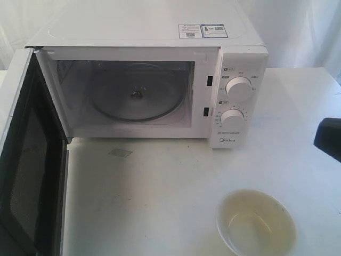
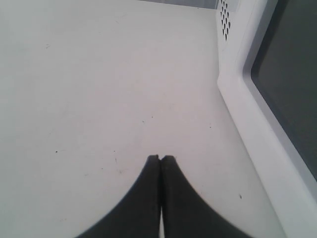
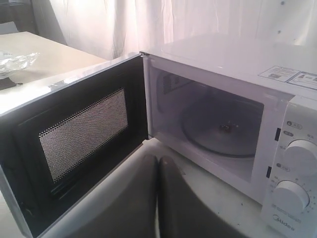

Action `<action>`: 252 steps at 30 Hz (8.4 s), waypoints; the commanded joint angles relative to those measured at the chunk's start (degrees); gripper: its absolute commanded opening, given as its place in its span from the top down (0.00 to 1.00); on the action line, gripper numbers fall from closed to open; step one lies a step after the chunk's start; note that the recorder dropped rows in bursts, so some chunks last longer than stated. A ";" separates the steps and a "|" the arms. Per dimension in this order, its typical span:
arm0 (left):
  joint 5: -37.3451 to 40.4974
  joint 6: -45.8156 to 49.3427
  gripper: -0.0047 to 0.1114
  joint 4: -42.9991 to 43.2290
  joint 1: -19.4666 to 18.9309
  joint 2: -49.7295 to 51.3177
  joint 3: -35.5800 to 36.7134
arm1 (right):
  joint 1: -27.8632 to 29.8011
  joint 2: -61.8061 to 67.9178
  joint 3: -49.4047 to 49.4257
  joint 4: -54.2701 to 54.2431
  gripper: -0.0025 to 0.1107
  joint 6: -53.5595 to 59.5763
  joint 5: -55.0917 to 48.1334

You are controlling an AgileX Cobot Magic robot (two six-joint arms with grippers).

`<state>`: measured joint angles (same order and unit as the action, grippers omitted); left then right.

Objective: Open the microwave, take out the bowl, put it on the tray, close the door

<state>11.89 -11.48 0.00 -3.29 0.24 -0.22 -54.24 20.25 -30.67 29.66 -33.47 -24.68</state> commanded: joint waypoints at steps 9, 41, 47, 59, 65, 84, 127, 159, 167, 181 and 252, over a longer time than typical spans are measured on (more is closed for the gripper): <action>-9.79 -3.62 0.96 -1.41 0.03 -0.24 0.22 | 0.06 -0.23 2.84 -0.71 0.98 0.02 1.14; 32.40 12.72 0.96 -10.18 0.03 30.27 -41.23 | 0.06 -0.23 2.84 -3.30 0.98 0.02 2.52; 30.55 31.00 0.96 -21.18 0.03 38.16 -41.23 | 0.06 -0.23 2.84 -4.12 0.98 0.13 3.52; 29.73 67.64 0.96 -50.85 0.03 49.20 -41.23 | 0.06 -0.23 2.84 -4.30 0.98 0.13 3.49; 29.25 74.80 0.96 -60.34 0.03 52.36 -41.23 | 0.06 -0.23 2.84 -4.30 0.98 0.13 3.59; 18.09 95.21 0.96 -78.63 10.42 63.85 -41.23 | 0.06 -0.23 2.84 -4.19 0.98 0.25 2.16; 14.20 118.25 0.96 -99.95 11.56 78.20 -49.22 | 0.06 -0.15 7.50 -3.98 0.98 0.38 9.97; 20.77 91.81 0.96 -88.81 11.56 52.29 -39.36 | -0.14 27.08 -9.38 -4.18 0.98 0.20 20.93; 10.97 89.65 0.96 -86.61 11.56 43.85 -31.51 | 0.25 42.29 -11.28 -4.34 0.98 -3.37 25.25; 11.62 89.43 0.96 -86.64 11.56 43.73 -31.08 | 12.68 51.22 -12.07 -20.41 0.98 3.31 41.04; 11.04 89.42 0.96 -87.07 11.56 43.73 -28.55 | 10.22 87.25 -21.24 -71.01 0.98 55.33 94.64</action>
<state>22.90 78.14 -85.69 8.03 44.36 -29.14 -45.72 107.17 -51.03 -38.47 21.17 69.26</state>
